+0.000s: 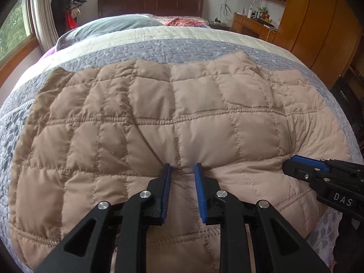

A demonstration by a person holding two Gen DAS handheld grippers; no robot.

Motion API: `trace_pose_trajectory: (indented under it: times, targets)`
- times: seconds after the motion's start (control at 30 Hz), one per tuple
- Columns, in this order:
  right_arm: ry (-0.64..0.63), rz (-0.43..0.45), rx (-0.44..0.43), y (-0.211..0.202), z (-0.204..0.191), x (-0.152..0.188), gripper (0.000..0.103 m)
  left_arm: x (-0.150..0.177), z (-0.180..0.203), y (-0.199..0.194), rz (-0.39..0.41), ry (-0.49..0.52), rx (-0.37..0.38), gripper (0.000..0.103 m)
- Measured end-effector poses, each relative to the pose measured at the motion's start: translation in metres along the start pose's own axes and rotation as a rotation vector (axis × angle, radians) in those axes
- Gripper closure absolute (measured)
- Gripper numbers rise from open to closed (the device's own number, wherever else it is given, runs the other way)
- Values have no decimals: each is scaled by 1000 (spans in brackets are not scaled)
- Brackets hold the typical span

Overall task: Fold large clothes
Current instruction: 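Grasp the folded coat edge with both tools and lift it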

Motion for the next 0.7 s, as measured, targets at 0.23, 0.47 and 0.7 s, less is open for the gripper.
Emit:
trace_pose_trajectory:
  times: [0.23,0.47,0.7]
  targets:
    - [14,32,-8,-1,2,5,81,-1,-2,-6,-6,-39,37,81]
    - [45,144,-34,-61,54,0,53,-8,-23,-86,91,-13,34,43]
    - [163,71,-82,-46,148,-20,27,-14,-142,-122,68,-199,-12,27]
Point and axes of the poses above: each gripper's, at about its wrist camera, not at the fingertips, and y roughly the way its jaws point, z to its right, x to its underside, the point moved 1 cm from there along y, roughly the way its jaws point, and after that the axes turned 15 degrees about x, right-handed, at the moved point
